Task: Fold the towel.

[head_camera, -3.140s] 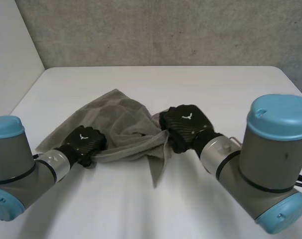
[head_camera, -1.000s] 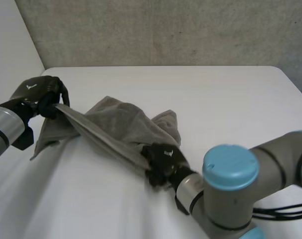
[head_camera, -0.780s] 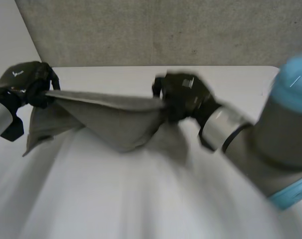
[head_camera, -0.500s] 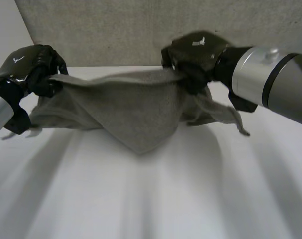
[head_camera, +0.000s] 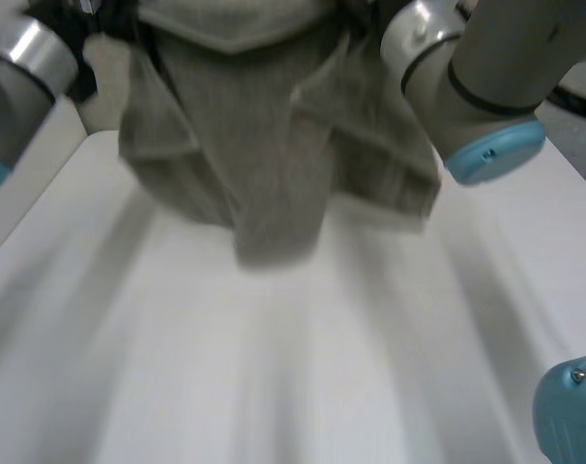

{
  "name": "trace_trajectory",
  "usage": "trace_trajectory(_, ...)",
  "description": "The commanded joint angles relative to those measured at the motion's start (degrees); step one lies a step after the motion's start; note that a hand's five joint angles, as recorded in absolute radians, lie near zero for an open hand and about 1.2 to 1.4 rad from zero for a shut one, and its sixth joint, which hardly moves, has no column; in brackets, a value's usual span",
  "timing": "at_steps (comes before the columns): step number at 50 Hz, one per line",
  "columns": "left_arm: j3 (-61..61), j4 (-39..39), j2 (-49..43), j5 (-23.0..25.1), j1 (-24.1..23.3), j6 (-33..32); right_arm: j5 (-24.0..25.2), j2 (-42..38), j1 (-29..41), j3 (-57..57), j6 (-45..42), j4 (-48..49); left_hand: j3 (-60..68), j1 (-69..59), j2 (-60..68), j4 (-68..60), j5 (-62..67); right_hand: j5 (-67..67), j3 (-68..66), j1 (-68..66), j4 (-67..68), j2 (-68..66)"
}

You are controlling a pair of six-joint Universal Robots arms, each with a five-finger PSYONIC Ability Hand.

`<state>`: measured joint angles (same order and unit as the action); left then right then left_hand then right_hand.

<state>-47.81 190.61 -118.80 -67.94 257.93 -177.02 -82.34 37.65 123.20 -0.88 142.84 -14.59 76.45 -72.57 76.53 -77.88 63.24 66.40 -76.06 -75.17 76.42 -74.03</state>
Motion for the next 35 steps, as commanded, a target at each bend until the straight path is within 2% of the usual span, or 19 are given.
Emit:
trace_trajectory(1,1.68,8.80,1.90,-2.02,-1.03,-0.26,-1.07,0.93,-0.24,0.44,0.25,5.27,3.55,-7.43,3.47,-2.12,6.76,3.60,-3.94,-4.83,3.58,-5.97)
trace_trajectory(7,-8.88,9.43,2.61,-1.49,-0.59,-1.05,0.34,2.77,-0.24,-10.87,-0.10,-3.75,3.55,-7.43,3.47,-2.12,6.76,3.60,-3.94,-4.83,3.58,-5.97)
trace_trajectory(9,-17.28,9.87,3.05,-1.23,0.03,-1.14,0.69,3.22,-0.24,-14.41,0.07,-6.15,3.55,-7.43,3.47,-2.12,6.76,3.60,-3.94,-4.83,3.58,-5.97)
trace_trajectory(11,-21.32,9.87,3.05,-1.14,0.38,-1.23,1.83,4.01,-0.24,-22.46,-0.28,-10.35,3.55,-7.43,3.47,-2.12,6.76,3.60,-3.94,-4.83,3.58,-5.97)
trace_trajectory(14,-29.15,9.78,2.96,-0.96,1.69,-1.31,2.54,4.45,-0.42,-26.98,-0.72,-11.78,3.55,-7.43,3.47,-2.12,6.76,3.60,-3.94,-4.83,3.58,-5.97)
trace_trajectory(16,-32.93,9.78,2.96,-0.53,1.96,-1.58,4.55,5.58,-0.68,-35.90,-1.07,-12.83,3.55,-7.43,3.47,-2.12,6.76,3.60,-3.94,-4.83,3.58,-5.97)
trace_trajectory(18,-36.39,9.78,2.96,0.35,2.05,-2.37,5.25,5.94,-0.77,-39.95,-1.85,-12.75,3.55,-7.43,3.47,-2.12,6.76,3.60,-3.94,-4.83,3.58,-5.97)
trace_trajectory(23,-45.36,9.78,3.05,4.22,2.31,-8.61,5.17,6.38,-1.65,-49.04,-5.29,-12.30,3.55,-7.43,3.47,-2.12,6.76,3.60,-3.94,-4.83,3.58,-5.97)
trace_trajectory(25,-48.51,9.78,3.14,5.01,2.84,-12.98,5.26,7.43,-2.35,-52.80,-5.29,-11.17,3.55,-7.43,3.47,-2.12,6.76,-9.53,9.20,8.30,-9.56,7.17)
trace_trajectory(26,-48.52,9.78,3.14,5.01,2.84,-13.00,5.26,7.44,-2.35,-52.82,-5.29,-11.16,3.55,-7.43,3.47,-2.12,6.76,-9.62,9.29,8.40,-9.65,7.26)
trace_trajectory(27,-49.13,9.78,3.22,4.75,3.19,-14.74,5.17,8.05,-2.53,-54.56,-4.77,-9.77,3.55,-7.43,3.47,-2.12,6.76,-25.11,24.78,23.88,-25.14,22.75)
trace_trajectory(28,-49.14,9.78,3.22,4.75,3.19,-14.76,5.17,8.05,-2.53,-54.58,-4.76,-9.76,3.55,-7.43,3.47,-2.12,6.76,-25.27,24.93,24.04,-25.29,22.90)
trace_trajectory(29,-49.14,9.61,3.40,4.66,3.19,-15.55,4.91,8.83,-2.79,-56.67,-3.72,-7.93,3.55,-7.43,3.47,-2.12,6.76,-41.26,40.92,40.03,-41.28,38.89)
trace_trajectory(30,-49.14,9.52,3.75,4.57,3.28,-15.99,4.82,9.80,-2.97,-59.04,-2.14,-5.91,3.55,-7.43,3.47,-2.12,6.76,-47.08,46.74,45.85,-47.10,44.71)
trace_trajectory(35,-49.05,9.78,4.63,4.40,3.72,-15.99,3.86,12.09,-2.97,-65.19,4.53,0.33,3.55,-7.43,3.47,-2.12,6.76,-53.00,52.66,51.77,-53.02,50.63)
